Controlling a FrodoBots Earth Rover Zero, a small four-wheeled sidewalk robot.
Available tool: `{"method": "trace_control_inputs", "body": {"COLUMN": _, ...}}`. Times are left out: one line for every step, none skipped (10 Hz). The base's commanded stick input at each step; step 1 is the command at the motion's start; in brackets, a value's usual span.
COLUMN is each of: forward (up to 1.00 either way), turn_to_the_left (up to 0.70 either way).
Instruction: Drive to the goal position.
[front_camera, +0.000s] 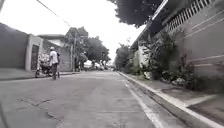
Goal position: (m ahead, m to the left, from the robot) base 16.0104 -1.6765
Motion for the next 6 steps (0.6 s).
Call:
{"method": "trace_control_inputs", "body": {"forward": 1.00, "turn_to_the_left": 0.00}}
{"method": "trace_control_inputs", "body": {"forward": 1.00, "turn_to_the_left": 0.00}}
{"method": "trace_control_inputs", "body": {"forward": 1.00, "turn_to_the_left": 0.00}}
{"method": "trace_control_inputs", "body": {"forward": 1.00, "turn_to_the_left": 0.00}}
{"method": "trace_control_inputs", "body": {"forward": 1.00, "turn_to_the_left": -0.22}}
{"method": "trace_control_inputs", "body": {"forward": 1.00, "turn_to_the_left": -0.33}}
